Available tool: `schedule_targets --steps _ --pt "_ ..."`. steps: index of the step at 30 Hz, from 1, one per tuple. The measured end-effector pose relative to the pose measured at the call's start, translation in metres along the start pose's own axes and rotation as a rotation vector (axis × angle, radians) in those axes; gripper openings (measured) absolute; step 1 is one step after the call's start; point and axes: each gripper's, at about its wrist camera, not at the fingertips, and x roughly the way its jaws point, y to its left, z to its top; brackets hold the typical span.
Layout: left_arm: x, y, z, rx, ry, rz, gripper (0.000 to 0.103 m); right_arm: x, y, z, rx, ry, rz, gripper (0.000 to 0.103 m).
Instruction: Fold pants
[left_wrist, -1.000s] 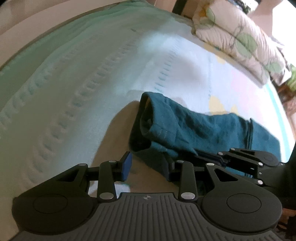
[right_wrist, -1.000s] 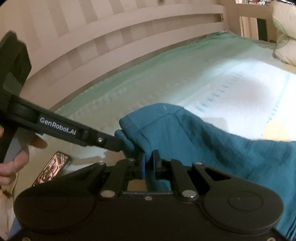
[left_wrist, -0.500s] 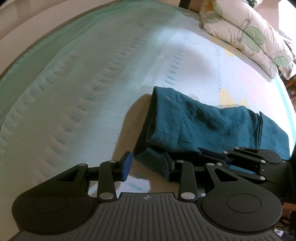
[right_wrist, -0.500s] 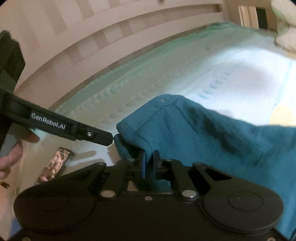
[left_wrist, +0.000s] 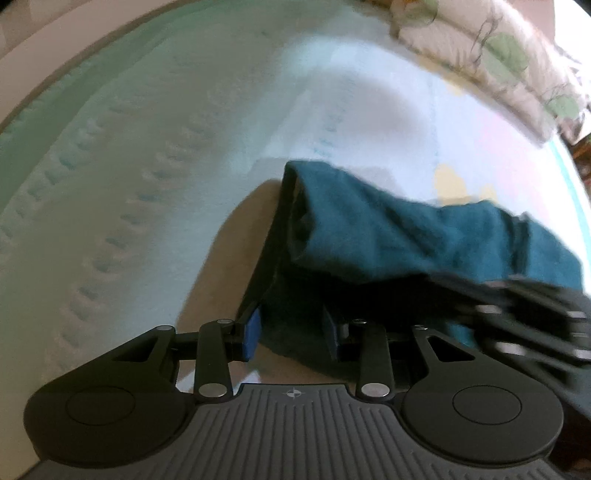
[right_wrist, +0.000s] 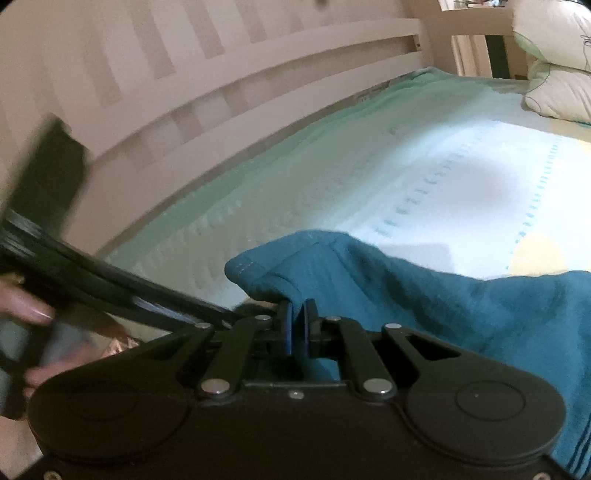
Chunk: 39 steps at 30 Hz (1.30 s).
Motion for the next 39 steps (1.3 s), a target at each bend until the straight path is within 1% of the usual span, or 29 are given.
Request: schedule_targets --steps 3,4,5,8,12,14,17,18,22,26,28,30,34,35,36,37,38,39 --pt "0.026 0.006 0.005 -0.004 0.06 0.057 0.034 -0.005 0.004 0.003 -0.008 0.0 0.025 0.012" --pt "0.033 0.01 0.005 -0.014 0.072 0.068 0.034 -0.004 0.007 0.002 -0.016 0.01 0.031 0.012" --pt "0.037 0.014 0.005 -0.024 0.074 0.065 0.037 -0.001 0.009 0.001 -0.023 0.022 0.038 0.012" --pt "0.035 0.024 0.006 -0.067 0.062 0.037 0.038 0.011 0.015 -0.008 -0.046 0.066 0.049 0.012" --pt "0.022 0.033 -0.005 -0.099 0.046 0.048 0.038 0.033 0.02 -0.025 -0.057 0.135 0.049 0.013" --pt "0.012 0.043 -0.011 -0.156 0.022 0.021 0.038 0.042 0.022 -0.033 -0.065 0.165 0.047 0.013" --pt "-0.002 0.057 -0.017 -0.258 -0.008 -0.046 0.038 0.053 0.024 -0.039 -0.074 0.206 0.038 0.013" --pt "-0.006 0.059 -0.019 -0.277 -0.017 -0.061 0.038 0.056 0.023 -0.038 -0.071 0.213 0.035 0.013" --pt "-0.01 0.055 -0.017 -0.298 -0.035 -0.098 0.038 0.065 0.021 -0.036 -0.085 0.246 0.031 0.013" --pt "-0.014 0.056 -0.013 -0.37 -0.072 -0.148 0.038 0.067 0.02 -0.038 -0.102 0.263 0.029 0.013" --pt "-0.014 0.057 -0.012 -0.383 -0.084 -0.156 0.039 0.068 0.02 -0.037 -0.101 0.269 0.029 0.013" --pt "-0.011 0.056 -0.011 -0.373 -0.072 -0.156 0.044 0.069 0.019 -0.038 -0.1 0.272 0.031 0.013" --pt "-0.013 0.06 -0.014 -0.388 -0.075 -0.175 0.047 0.073 0.021 -0.038 -0.097 0.277 0.034 0.013" --pt "-0.013 0.06 -0.013 -0.387 -0.072 -0.179 0.05 0.074 0.021 -0.038 -0.096 0.279 0.035 0.013" --pt "-0.012 0.059 -0.013 -0.379 -0.062 -0.183 0.059 0.073 0.02 -0.037 -0.098 0.28 0.035 0.013" --pt "-0.011 0.058 -0.012 -0.364 -0.049 -0.186 0.062 0.072 0.019 -0.036 -0.1 0.28 0.035 0.013" --pt "-0.011 0.055 -0.011 -0.344 -0.043 -0.19 0.065 0.072 0.019 -0.036 -0.102 0.28 0.035 0.013" --pt "-0.013 0.051 -0.011 -0.327 -0.047 -0.194 0.065 0.072 0.019 -0.035 -0.104 0.28 0.035 0.013"
